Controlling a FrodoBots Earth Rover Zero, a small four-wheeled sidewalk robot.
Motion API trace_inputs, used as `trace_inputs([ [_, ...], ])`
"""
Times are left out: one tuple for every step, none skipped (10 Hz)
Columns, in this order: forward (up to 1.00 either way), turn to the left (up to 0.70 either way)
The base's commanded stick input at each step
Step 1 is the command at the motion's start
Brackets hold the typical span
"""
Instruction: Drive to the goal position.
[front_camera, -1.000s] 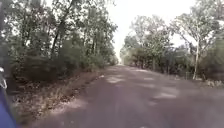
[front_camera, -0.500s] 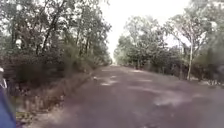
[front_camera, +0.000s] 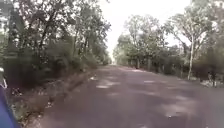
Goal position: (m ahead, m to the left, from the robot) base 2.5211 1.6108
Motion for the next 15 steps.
trace_inputs([
  [0.7, -0.03],
  [0.7, -0.03],
  [0.7, -0.03],
  [0.7, -0.03],
  [0.7, -0.03],
  [0.7, -0.03],
  [0.7, -0.03],
  [0.7, -0.03],
  [0.7, -0.03],
  [0.7, -0.03],
  [0.7, -0.03],
  [0.7, -0.03],
  [0.7, -0.03],
  [0.7, -0.03],
  [0.7, -0.03],
])
